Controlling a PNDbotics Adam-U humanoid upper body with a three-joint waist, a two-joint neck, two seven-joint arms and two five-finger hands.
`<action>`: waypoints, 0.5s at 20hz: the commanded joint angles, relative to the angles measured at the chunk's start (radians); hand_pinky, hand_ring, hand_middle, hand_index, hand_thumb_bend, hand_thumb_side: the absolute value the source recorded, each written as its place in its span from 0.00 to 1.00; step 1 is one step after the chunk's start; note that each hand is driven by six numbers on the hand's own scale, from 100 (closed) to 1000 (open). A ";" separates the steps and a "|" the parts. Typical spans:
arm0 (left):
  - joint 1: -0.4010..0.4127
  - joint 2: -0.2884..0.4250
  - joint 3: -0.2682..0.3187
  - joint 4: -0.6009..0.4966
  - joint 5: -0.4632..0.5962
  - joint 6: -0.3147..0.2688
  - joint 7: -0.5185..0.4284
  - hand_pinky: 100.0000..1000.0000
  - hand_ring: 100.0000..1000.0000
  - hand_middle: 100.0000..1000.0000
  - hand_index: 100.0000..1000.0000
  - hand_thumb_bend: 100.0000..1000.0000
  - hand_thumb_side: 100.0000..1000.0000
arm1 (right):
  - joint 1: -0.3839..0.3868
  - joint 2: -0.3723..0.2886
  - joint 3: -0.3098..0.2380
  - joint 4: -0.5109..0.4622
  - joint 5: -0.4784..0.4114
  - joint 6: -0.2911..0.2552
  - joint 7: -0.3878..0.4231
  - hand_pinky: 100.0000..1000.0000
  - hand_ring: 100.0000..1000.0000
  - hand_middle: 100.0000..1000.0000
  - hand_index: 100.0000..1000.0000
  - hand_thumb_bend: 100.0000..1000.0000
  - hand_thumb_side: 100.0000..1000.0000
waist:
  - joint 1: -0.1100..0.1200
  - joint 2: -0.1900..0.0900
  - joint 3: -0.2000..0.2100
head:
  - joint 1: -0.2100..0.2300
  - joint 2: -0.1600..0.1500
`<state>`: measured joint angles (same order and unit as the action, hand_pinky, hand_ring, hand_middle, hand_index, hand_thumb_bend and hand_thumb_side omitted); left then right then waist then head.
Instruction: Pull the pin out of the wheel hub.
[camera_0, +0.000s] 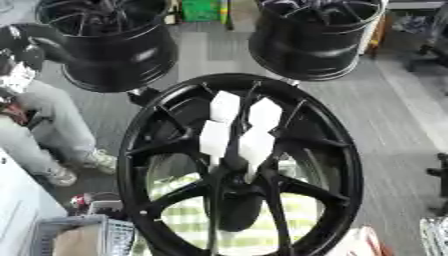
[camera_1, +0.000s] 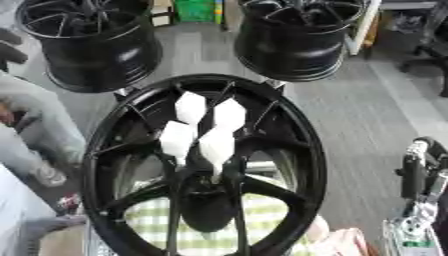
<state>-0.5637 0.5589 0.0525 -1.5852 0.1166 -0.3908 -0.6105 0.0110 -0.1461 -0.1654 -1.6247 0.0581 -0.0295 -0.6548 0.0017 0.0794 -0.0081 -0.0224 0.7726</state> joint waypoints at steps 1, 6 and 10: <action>-0.112 0.127 -0.109 0.066 0.018 -0.159 -0.058 0.74 0.69 0.72 0.82 0.00 0.37 | -0.001 -0.026 0.004 -0.016 0.003 0.000 0.006 0.41 0.65 0.75 0.79 0.00 0.77 | 0.005 -0.013 -0.005 | 0.000 -0.003; -0.303 0.178 -0.302 0.185 -0.012 -0.387 -0.173 0.75 0.71 0.74 0.83 0.00 0.27 | 0.003 -0.037 0.007 -0.015 0.004 0.001 0.010 0.41 0.65 0.74 0.79 0.00 0.76 | 0.017 -0.020 -0.017 | 0.004 -0.003; -0.403 0.145 -0.429 0.250 -0.051 -0.502 -0.273 0.74 0.70 0.74 0.83 0.07 0.30 | 0.007 -0.043 0.008 -0.013 0.005 0.002 0.011 0.41 0.65 0.74 0.79 0.00 0.76 | 0.027 -0.024 -0.024 | 0.001 -0.003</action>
<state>-0.9410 0.6913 -0.3494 -1.3472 0.0750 -0.5582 -0.5573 0.0217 -0.1644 -0.1588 -1.6245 0.0589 -0.0262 -0.6467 0.0303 0.0672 -0.0311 -0.0212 0.7726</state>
